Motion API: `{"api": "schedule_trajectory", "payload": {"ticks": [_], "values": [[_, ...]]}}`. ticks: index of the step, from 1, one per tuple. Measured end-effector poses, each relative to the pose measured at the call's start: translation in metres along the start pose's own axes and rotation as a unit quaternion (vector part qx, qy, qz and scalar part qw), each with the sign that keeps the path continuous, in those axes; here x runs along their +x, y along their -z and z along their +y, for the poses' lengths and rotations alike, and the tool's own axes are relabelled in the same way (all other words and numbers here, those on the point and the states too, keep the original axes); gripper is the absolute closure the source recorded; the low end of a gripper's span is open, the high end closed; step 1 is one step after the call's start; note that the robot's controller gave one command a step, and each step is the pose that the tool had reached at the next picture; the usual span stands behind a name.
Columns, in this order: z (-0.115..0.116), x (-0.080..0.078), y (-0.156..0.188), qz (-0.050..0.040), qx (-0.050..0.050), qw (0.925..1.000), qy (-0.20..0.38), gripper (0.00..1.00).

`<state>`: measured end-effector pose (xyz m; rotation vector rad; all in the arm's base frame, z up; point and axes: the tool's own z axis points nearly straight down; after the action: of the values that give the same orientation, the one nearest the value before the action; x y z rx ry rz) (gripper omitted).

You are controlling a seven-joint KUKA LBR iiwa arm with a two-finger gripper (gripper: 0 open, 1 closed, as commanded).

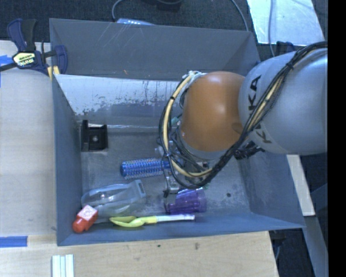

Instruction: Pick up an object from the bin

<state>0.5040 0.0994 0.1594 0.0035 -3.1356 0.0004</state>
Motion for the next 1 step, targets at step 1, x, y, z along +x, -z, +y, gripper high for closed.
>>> {"api": "schedule_trajectory", "payload": {"ticks": [1], "values": [[-0.0004, -0.0019, 0.0044, -0.0042, 0.000, 1.0000, -0.001, 0.00]]}}
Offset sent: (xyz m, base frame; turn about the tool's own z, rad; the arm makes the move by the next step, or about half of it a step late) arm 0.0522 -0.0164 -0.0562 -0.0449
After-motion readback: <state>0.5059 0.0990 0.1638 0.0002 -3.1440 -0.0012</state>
